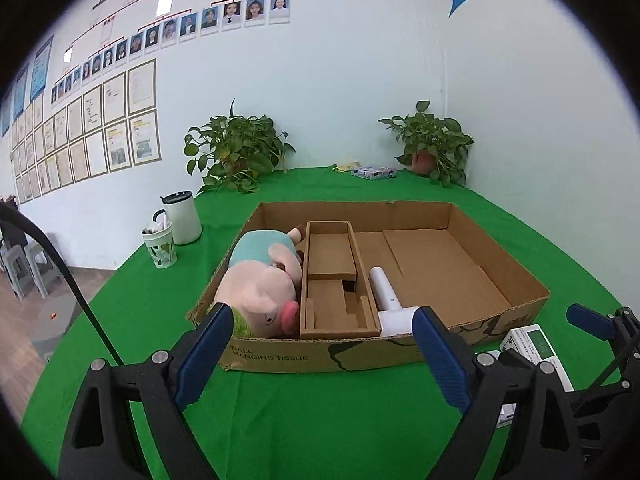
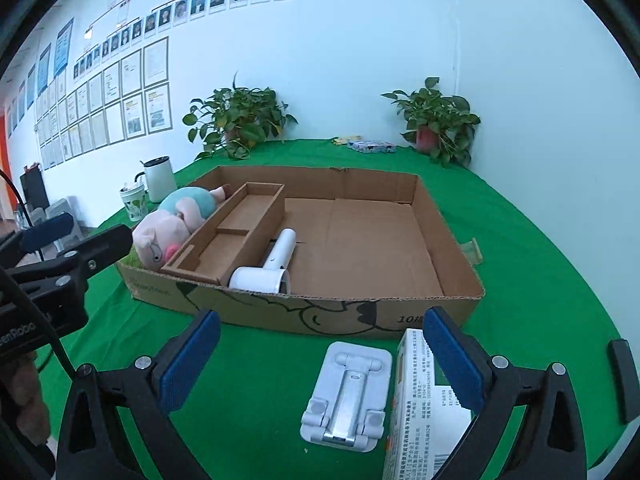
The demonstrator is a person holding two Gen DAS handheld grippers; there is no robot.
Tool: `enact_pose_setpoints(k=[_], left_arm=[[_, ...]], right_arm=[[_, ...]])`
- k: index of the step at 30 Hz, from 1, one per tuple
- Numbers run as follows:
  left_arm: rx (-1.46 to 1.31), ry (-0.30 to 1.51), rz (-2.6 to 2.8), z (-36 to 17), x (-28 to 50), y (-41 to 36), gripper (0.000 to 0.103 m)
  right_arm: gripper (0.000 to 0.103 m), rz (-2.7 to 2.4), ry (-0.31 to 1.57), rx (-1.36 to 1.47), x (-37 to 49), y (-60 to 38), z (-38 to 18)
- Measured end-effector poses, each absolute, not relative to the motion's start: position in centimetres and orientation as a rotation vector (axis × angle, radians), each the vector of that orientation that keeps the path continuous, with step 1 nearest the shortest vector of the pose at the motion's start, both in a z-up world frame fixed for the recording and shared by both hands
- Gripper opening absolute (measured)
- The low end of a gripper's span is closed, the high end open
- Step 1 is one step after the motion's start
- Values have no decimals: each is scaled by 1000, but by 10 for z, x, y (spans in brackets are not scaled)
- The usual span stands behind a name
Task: Organize objects
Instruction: 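Withdraw both grippers and move them to the white phone stand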
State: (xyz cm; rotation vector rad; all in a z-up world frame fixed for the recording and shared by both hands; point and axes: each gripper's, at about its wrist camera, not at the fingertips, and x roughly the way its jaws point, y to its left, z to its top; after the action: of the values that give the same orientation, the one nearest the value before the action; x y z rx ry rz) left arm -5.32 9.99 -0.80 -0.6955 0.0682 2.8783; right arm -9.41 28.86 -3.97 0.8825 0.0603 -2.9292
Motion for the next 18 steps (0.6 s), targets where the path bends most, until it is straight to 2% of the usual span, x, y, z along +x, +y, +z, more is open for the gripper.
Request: enact_pose_setpoints(k=[10, 13, 17, 18], left_arm=[[-756, 70, 2891, -13, -46, 97, 88], [-767, 47, 2872, -12, -44, 95, 80], [-787, 37, 2859, -13, -42, 95, 60], [-793, 39, 2855, -13, -43, 96, 59]], right_arm=[[102, -2887, 46, 910, -80, 292, -52], [102, -2893, 73, 904, -75, 290, -53], [102, -2893, 70, 887, -69, 289, -48], [102, -2893, 71, 884, -68, 289, -47]])
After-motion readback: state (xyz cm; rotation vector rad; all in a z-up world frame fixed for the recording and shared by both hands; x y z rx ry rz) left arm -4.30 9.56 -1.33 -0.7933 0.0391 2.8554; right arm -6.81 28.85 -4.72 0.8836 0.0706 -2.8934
